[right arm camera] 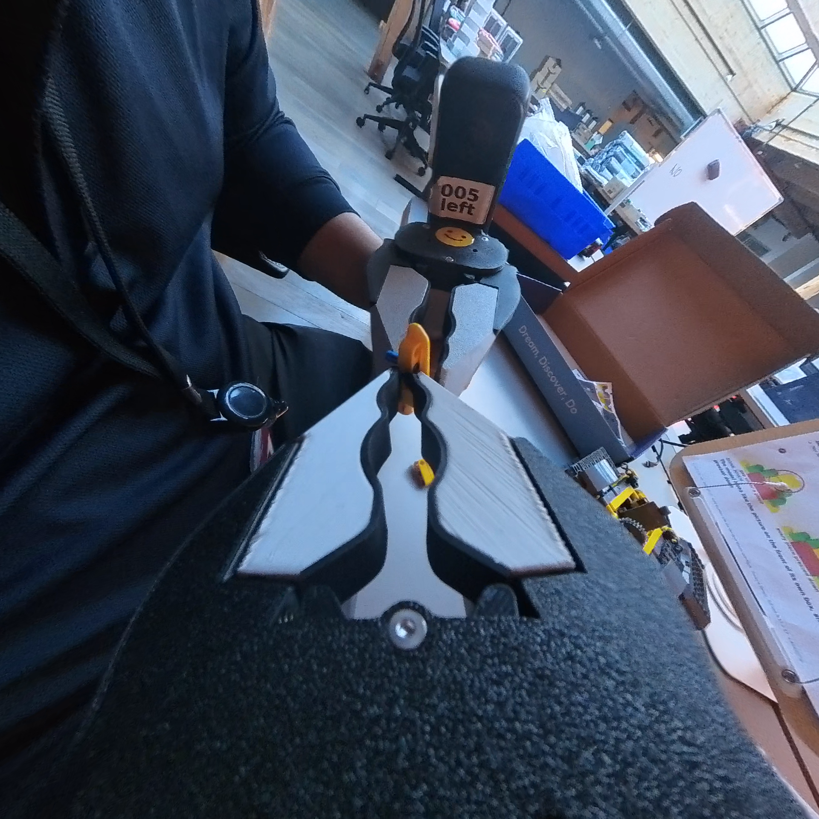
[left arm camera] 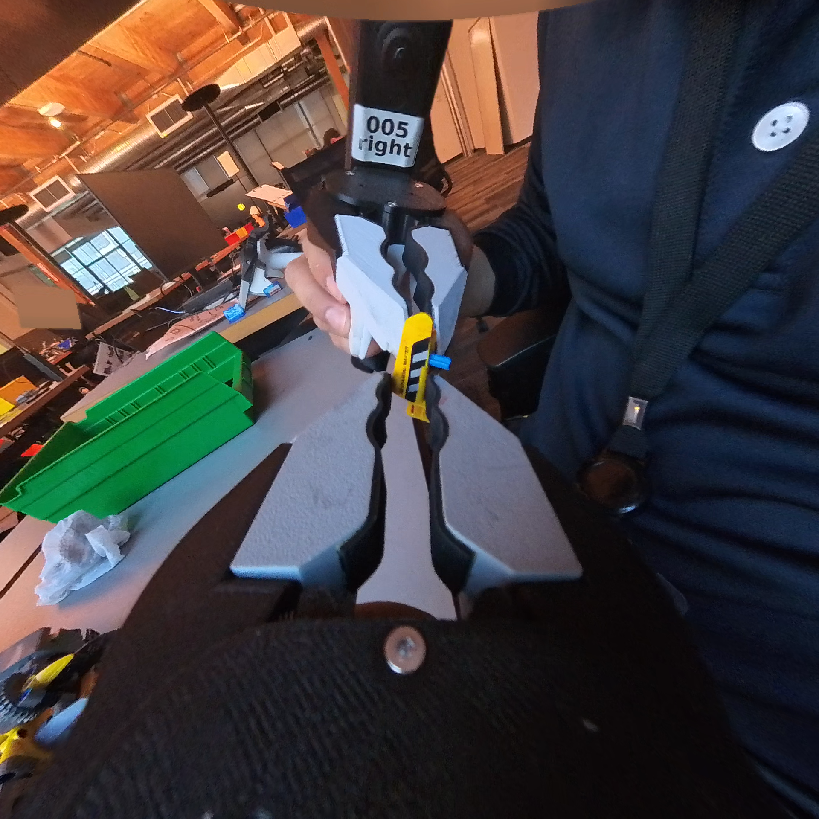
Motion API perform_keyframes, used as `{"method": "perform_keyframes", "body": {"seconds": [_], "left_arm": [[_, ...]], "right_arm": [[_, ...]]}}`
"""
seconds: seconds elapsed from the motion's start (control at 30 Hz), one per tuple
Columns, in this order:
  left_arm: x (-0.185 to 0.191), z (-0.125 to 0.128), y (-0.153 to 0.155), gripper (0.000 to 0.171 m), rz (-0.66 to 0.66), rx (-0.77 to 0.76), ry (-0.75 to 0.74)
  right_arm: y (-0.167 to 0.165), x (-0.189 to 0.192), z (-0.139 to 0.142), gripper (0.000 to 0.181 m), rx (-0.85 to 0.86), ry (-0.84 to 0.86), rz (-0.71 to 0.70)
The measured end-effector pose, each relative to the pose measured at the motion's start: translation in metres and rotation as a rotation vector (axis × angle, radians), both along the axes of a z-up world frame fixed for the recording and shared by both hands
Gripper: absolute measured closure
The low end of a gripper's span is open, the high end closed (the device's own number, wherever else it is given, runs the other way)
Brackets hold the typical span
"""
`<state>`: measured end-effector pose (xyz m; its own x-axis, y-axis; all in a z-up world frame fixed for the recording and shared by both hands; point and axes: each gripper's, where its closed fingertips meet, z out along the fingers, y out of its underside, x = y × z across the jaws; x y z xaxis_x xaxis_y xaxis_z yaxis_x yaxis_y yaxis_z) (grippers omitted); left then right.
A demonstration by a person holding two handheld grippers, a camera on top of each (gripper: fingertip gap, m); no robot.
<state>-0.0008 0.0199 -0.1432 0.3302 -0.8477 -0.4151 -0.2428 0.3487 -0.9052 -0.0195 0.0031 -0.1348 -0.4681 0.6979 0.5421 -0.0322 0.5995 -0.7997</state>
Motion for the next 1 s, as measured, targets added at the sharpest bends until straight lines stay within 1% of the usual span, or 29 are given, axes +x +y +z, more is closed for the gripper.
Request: {"method": "perform_keyframes", "body": {"seconds": [0.2, 0.5, 0.6, 1.0], "left_arm": [[-0.0001, 0.0013, -0.0008, 0.159, -0.018, -0.019, -0.037], [0.0009, 0.0021, -0.0018, 0.160, -0.026, -0.025, -0.044], [0.0022, -0.0027, -0.0006, 0.159, -0.020, -0.029, -0.020], [0.0013, -0.0020, -0.0003, 0.159, -0.017, -0.031, -0.016]], "right_arm": [[0.0002, -0.0011, 0.0012, 0.178, 0.051, 0.045, -0.023], [-0.0013, 0.0034, 0.0058, 0.181, 0.061, 0.082, -0.010], [-0.0056, 0.0048, 0.0053, 0.181, 0.051, 0.073, 0.013], [-0.0003, 0.0035, 0.0010, 0.179, 0.024, 0.033, -0.007]]}}
